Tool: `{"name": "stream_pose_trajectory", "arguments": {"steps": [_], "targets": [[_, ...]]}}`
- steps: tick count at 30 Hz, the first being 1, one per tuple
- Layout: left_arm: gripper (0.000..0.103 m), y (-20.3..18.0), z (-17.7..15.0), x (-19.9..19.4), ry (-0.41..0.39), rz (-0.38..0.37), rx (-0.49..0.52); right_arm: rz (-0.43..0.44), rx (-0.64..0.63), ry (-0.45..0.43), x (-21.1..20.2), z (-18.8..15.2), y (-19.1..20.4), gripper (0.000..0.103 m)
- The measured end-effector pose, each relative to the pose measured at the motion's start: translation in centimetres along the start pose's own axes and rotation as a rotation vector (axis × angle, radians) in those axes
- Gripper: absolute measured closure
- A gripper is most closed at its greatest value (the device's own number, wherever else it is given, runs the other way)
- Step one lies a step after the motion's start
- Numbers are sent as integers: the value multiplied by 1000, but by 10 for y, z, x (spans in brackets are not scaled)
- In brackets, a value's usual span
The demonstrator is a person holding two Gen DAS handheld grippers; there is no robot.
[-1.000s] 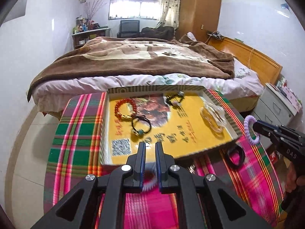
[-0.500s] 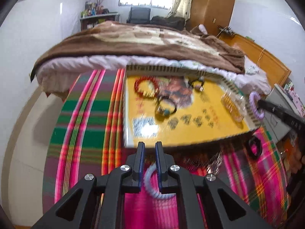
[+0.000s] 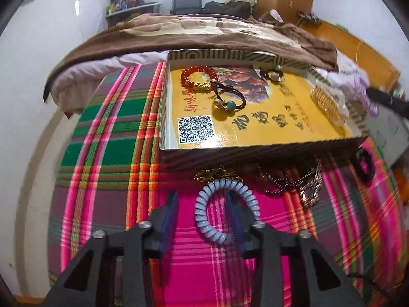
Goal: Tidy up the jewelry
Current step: 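Lift both hair ties and carry them toward the yellow box, then lower both hair ties into the yellow box and open both grippers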
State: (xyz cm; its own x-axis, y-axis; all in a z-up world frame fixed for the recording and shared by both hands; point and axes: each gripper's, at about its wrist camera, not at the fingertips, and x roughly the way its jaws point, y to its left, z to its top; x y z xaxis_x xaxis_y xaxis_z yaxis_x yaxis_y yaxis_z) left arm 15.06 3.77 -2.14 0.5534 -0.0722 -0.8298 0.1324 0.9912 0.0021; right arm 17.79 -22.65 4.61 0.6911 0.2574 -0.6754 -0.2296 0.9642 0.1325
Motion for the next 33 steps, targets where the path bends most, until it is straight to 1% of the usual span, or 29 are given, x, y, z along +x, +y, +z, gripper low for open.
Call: {"name": "stream_pose_trajectory", "arguments": {"steps": [1, 2, 4, 6, 11, 15, 19, 21, 26, 33], "targets": [[92, -1, 0, 0, -2, 5, 7, 0, 0, 1, 0, 0, 0, 94], [93, -1, 0, -1, 1, -3, 9, 0, -2, 0, 0, 0, 0, 94], [94, 0, 0, -2, 4, -10, 12, 0, -2, 0, -1, 0, 0, 94], [94, 2, 0, -8, -12, -14, 9, 0, -1, -3, -1, 0, 0, 94], [94, 9, 9, -30, -51, -58, -14, -6, -1, -6, -4, 5, -1, 94], [94, 11, 27, -48, -96, -71, -16, -6, -2, -10, -4, 13, 0, 94], [94, 13, 53, -51, -128, -73, -16, -17, -10, 8, 8, 25, 5, 94], [94, 14, 68, -47, -136, -76, -24, -20, -4, 20, 18, 31, 6, 94], [94, 13, 90, -24, -113, -81, -38, -20, -13, 68, 53, 49, 17, 94], [94, 16, 91, 12, -52, -84, -78, -29, -24, 134, 110, 72, 35, 94]]}}
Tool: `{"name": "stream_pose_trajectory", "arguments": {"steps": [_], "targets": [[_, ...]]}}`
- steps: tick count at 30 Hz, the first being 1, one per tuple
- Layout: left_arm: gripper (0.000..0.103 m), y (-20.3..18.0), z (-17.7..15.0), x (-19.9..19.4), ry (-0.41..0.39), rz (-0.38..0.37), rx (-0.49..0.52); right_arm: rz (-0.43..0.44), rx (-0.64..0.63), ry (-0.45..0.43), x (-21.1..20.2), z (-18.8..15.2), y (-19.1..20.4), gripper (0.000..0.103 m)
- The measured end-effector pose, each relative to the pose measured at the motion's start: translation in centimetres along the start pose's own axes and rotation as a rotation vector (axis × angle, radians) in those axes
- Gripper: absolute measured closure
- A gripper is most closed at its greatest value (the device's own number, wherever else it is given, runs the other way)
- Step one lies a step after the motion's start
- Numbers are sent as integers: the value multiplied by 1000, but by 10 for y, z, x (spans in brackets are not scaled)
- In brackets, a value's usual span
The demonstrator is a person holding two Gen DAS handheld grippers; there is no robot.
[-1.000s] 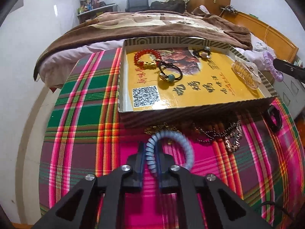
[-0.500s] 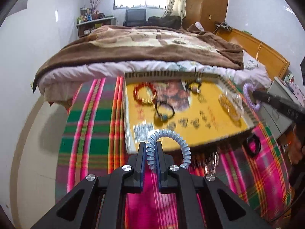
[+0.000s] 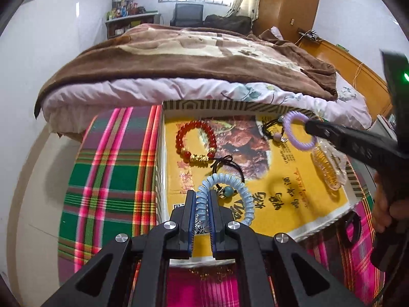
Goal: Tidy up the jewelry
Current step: 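Lower both hair ties into the yellow box and open both grippers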
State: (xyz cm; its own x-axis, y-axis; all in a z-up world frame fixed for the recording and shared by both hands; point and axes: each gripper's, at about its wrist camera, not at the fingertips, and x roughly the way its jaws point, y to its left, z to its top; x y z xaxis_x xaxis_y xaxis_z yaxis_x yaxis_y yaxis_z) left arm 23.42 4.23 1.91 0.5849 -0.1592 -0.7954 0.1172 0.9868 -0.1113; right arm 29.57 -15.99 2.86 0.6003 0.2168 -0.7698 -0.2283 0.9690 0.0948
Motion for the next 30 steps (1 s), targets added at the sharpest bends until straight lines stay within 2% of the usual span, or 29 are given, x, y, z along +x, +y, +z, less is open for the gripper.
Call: {"name": "stream_pose_trajectory", "arguments": {"steps": [3, 10, 22, 26, 28, 30], "targets": [[94, 1, -2, 11, 16, 36, 15, -5, -3, 38, 23, 7, 5, 94], [94, 1, -4, 27, 55, 35, 8, 2, -9, 111, 58, 12, 13, 94], [93, 2, -7, 35, 74, 46, 0, 7, -8, 148, 73, 10, 11, 93], [83, 3, -6, 34, 70, 41, -4, 11, -1, 144, 73, 10, 10, 93], [71, 1, -5, 32, 62, 38, -5, 10, -4, 142, 71, 10, 10, 89], [67, 1, -5, 31, 59, 28, -6, 19, -4, 140, 69, 10, 11, 87]]}}
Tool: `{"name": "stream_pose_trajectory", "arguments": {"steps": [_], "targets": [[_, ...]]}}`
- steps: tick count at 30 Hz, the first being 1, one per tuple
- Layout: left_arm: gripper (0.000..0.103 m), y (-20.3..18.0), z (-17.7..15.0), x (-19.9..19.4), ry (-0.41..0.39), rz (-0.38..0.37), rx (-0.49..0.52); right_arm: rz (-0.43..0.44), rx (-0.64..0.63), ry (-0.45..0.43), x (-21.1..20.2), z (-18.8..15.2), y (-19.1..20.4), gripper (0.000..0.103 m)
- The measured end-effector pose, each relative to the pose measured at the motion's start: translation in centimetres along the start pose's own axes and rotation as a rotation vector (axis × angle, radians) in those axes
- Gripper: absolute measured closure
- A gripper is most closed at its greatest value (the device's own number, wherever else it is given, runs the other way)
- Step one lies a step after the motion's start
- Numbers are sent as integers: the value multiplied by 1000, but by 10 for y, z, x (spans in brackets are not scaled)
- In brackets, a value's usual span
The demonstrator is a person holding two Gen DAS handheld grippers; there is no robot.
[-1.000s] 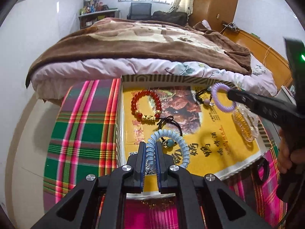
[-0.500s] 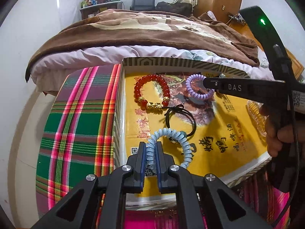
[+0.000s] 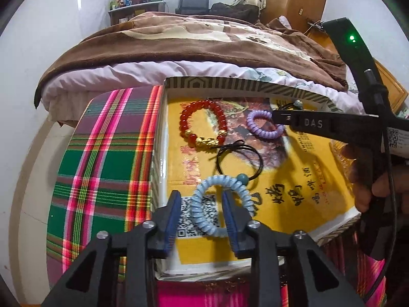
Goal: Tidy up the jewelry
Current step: 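Lower both hair ties into the yellow box and open both grippers, then grasp the jeweled hair clip with the right gripper while the left gripper grasps the brown bead bracelet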
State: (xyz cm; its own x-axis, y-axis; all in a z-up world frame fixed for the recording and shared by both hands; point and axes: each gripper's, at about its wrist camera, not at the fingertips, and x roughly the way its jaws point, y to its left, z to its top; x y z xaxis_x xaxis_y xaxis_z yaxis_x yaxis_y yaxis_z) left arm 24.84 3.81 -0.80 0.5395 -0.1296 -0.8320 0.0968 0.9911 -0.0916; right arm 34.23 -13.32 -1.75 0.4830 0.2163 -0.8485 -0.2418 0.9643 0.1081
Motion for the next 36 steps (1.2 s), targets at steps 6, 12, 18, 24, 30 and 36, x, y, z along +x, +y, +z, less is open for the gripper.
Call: {"name": "stream_pose_trajectory", "arguments": {"steps": [6, 12, 18, 24, 30, 36], "targets": [[57, -6, -5, -11, -20, 3, 8, 10, 1, -31, -17, -4, 4, 77], [43, -8, -11, -36, -73, -2, -10, 38, 10, -87, -49, -16, 6, 72], [42, -10, -22, -63, -109, 0, -11, 56, 5, -131, -82, -35, 10, 72], [41, -14, -40, -86, -134, 3, -12, 67, -5, -155, -106, -57, 17, 71], [41, -10, -59, -106, -175, 13, -37, 88, 13, -174, -122, -90, 16, 71], [35, 12, -85, -123, -208, 42, -101, 78, 63, -152, -123, -132, 7, 58]]}}
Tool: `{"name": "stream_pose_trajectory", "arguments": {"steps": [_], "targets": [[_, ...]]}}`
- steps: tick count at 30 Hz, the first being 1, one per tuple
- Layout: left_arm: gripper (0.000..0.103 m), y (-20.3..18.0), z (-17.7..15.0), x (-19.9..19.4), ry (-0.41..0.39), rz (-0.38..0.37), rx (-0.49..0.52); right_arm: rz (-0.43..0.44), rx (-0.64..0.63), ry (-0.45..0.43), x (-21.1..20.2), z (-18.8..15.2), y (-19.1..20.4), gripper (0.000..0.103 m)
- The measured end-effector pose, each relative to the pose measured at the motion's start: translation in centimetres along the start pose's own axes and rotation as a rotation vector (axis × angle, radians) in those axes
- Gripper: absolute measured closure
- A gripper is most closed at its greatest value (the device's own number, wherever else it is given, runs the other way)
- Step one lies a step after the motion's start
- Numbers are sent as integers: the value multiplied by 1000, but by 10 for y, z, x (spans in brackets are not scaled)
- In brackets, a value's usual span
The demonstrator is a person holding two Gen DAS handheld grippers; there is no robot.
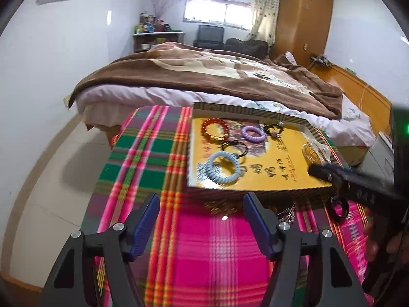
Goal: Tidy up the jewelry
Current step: 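Grasp the jeweled hair clip with the right gripper while the left gripper grasps the brown bead bracelet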
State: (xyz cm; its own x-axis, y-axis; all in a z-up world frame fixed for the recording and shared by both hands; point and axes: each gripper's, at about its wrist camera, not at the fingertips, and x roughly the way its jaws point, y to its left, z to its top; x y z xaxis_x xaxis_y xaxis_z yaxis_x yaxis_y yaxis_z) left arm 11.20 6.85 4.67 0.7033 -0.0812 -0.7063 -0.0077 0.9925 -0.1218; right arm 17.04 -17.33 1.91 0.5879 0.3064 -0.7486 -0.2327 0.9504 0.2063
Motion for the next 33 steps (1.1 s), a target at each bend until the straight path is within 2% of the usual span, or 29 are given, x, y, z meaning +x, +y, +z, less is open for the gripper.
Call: {"name": "stream_pose_trajectory", "arguments": {"steps": [9, 11, 13, 15, 24, 28, 29, 33], "targets": [[33, 31, -30, -5, 24, 31, -63, -13, 28, 80, 24, -42, 8, 57], [33, 36, -35, -4, 34, 36, -72, -14, 18, 87, 27, -46, 13, 54], [33, 41, -40, -3, 42, 41, -84, -24, 6, 87, 28, -49, 19, 45], [33, 44, -44, -2, 48, 42, -93, -28, 8, 85, 31, -50, 24, 44], [33, 47, -50, 0, 62, 32, -103, -166, -102, 81, 44, -52, 46, 41], [33, 49, -51, 2, 70, 33, -108, -187, -95, 82, 40, -54, 41, 41], [33, 48, -51, 3, 71, 32, -109, -197, -92, 79, 38, -55, 38, 42], [33, 45, -50, 6, 76, 28, -102, -210, -76, 63, 28, -60, 23, 70]]}}
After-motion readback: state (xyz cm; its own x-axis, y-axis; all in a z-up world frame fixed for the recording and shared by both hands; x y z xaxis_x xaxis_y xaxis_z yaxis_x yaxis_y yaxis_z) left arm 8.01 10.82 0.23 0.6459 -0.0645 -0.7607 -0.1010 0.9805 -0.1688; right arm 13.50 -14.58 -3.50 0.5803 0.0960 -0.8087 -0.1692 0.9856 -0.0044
